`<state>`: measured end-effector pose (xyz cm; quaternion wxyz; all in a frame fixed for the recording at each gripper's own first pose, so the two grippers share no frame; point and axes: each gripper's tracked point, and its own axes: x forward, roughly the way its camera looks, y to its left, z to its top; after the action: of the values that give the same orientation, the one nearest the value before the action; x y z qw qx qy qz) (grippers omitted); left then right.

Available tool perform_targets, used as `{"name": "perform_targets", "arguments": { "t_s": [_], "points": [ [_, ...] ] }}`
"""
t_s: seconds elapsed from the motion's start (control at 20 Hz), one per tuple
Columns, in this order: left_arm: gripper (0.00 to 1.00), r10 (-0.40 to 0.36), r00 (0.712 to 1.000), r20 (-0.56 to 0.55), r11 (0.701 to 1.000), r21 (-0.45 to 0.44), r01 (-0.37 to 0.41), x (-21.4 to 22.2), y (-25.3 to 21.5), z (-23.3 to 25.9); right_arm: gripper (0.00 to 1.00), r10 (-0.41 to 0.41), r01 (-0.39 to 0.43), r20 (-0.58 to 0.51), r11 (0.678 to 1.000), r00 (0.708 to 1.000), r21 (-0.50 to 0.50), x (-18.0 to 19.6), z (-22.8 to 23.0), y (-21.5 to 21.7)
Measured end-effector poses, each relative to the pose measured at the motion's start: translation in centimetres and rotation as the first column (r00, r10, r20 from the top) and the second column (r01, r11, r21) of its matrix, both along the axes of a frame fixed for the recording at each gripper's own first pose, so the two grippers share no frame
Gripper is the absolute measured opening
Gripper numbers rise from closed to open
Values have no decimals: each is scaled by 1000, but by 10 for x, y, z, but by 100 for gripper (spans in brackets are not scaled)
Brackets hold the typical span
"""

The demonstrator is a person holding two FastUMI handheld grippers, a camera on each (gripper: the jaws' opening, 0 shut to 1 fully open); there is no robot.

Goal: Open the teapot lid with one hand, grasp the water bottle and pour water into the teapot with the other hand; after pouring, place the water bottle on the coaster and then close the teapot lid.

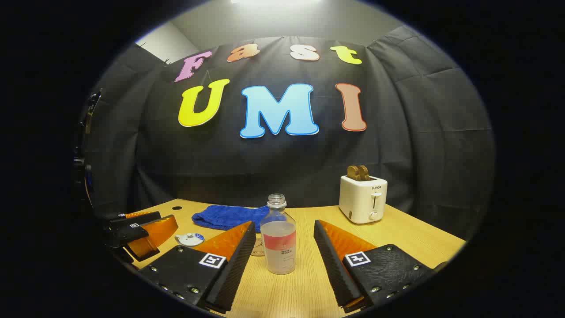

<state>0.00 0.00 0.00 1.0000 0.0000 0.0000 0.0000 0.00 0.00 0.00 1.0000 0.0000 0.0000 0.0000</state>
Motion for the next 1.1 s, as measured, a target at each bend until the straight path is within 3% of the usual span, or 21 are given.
{"name": "perform_targets", "arguments": {
  "t_s": [0.65, 1.1],
  "points": [
    [60, 6, 1000, -16, 1000, -9, -6, 2, 5, -6, 83, 7, -7, -12, 1000, 1000, -13, 0, -5, 5],
    [60, 17, 999, -34, 999, 49, -16, 30, 8, -19, 83, 2, -2, -37, 1000, 999, 2, -1, -15, 2]
  ]
}}
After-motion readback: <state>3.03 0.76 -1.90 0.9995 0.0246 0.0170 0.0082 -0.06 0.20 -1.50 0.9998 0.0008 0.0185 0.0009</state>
